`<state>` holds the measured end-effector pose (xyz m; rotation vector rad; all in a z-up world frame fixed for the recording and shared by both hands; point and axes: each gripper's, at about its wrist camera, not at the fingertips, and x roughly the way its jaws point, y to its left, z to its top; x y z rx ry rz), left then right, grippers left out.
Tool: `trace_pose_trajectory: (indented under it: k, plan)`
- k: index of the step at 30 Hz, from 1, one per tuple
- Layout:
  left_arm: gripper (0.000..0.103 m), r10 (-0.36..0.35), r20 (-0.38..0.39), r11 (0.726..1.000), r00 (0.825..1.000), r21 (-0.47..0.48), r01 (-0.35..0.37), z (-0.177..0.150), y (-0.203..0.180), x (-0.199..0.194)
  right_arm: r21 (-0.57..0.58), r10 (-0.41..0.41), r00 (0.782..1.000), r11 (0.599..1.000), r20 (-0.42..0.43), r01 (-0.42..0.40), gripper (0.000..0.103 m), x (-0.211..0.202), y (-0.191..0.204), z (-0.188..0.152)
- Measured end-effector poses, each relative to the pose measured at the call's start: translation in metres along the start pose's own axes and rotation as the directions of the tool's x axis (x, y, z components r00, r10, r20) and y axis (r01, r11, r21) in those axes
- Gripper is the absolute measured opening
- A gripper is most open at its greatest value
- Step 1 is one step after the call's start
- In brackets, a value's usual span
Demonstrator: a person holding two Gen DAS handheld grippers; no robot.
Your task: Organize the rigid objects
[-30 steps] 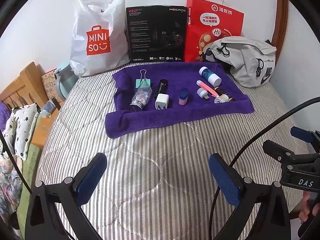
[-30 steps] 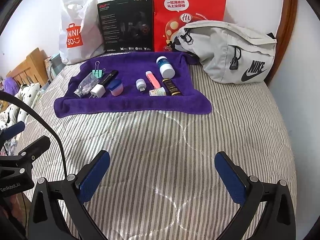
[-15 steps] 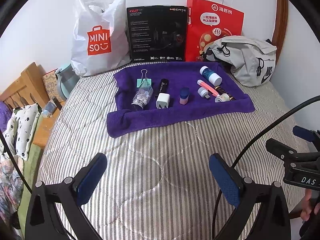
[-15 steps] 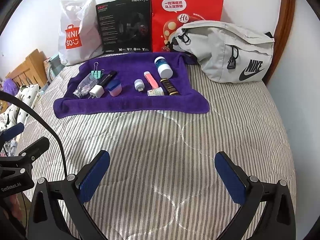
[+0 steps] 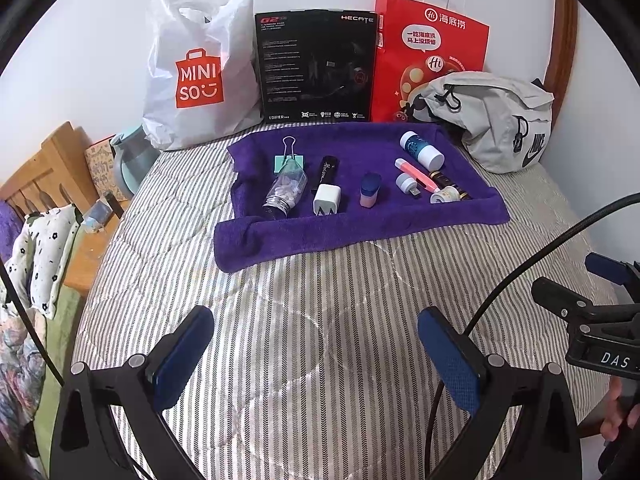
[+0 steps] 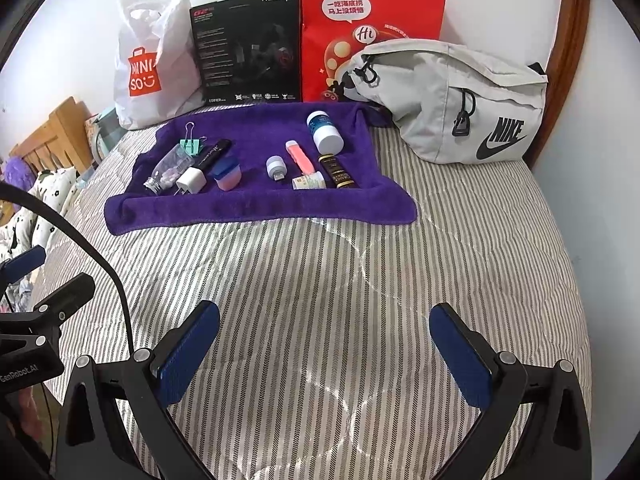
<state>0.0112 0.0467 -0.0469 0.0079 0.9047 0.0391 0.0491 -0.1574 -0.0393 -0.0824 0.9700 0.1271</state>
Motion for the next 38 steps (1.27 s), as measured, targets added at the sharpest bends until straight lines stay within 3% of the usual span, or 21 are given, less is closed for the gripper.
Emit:
trace_pose_trajectory:
  k: [38]
  plan:
    - [0.103,0.008,0.026,1.0,1.0,0.009,-0.008,-0.0012,-0.001,-0.0075,-0.004,-0.007,1.0,1.0,-0.01,0.007,0.103,0.0008,-0.0004,-0.0013]
